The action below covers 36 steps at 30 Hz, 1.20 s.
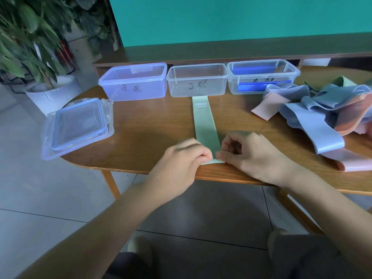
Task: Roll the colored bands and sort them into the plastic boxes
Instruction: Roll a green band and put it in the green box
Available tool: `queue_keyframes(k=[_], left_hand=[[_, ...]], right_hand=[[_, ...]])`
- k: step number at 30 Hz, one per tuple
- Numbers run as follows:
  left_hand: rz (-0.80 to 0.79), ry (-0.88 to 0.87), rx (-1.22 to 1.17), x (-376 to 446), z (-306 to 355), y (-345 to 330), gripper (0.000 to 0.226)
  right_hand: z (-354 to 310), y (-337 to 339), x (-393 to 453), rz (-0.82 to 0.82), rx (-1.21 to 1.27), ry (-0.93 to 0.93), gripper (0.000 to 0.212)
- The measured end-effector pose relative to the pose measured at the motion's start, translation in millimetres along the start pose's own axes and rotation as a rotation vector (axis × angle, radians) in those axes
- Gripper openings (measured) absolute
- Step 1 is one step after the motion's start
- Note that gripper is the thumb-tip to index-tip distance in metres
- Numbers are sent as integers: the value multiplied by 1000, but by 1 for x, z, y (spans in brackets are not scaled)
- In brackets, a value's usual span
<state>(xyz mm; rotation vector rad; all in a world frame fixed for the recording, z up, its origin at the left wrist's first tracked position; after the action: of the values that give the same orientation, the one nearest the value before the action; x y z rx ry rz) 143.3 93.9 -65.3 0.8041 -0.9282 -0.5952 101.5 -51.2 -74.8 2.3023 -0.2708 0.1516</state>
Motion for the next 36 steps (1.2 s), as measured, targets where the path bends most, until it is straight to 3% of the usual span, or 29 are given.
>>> queue_keyframes(k=[3, 9, 13, 25, 36], left_hand=[[-3, -23, 18, -3, -2, -2, 22], [28, 23, -2, 3, -4, 0, 11], [43, 27, 60, 3, -3, -2, 16], [102, -18, 172, 2, 5, 0, 5], [51, 14, 184, 9, -4, -3, 22]], right_hand=[[-1, -1, -1, 10, -1, 19, 15], [-14, 1, -7, 41, 33, 217, 2], [-22, -4, -12, -3, 10, 343, 9], [-17, -5, -5, 41, -131, 340, 13], [-15, -3, -4, 141, -172, 375, 11]])
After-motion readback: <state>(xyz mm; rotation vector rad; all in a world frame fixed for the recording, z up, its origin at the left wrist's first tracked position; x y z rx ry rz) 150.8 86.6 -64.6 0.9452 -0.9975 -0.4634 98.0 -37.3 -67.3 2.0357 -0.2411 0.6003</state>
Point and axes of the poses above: each hand's wrist, its own x-axis towards the middle knuckle, its own y-axis out of the back of the hand, z = x × y, the point moved 9 cm from there along x, towards the middle knuckle, and after that the axes turned 3 degrees about x, right-handed, at the moved point
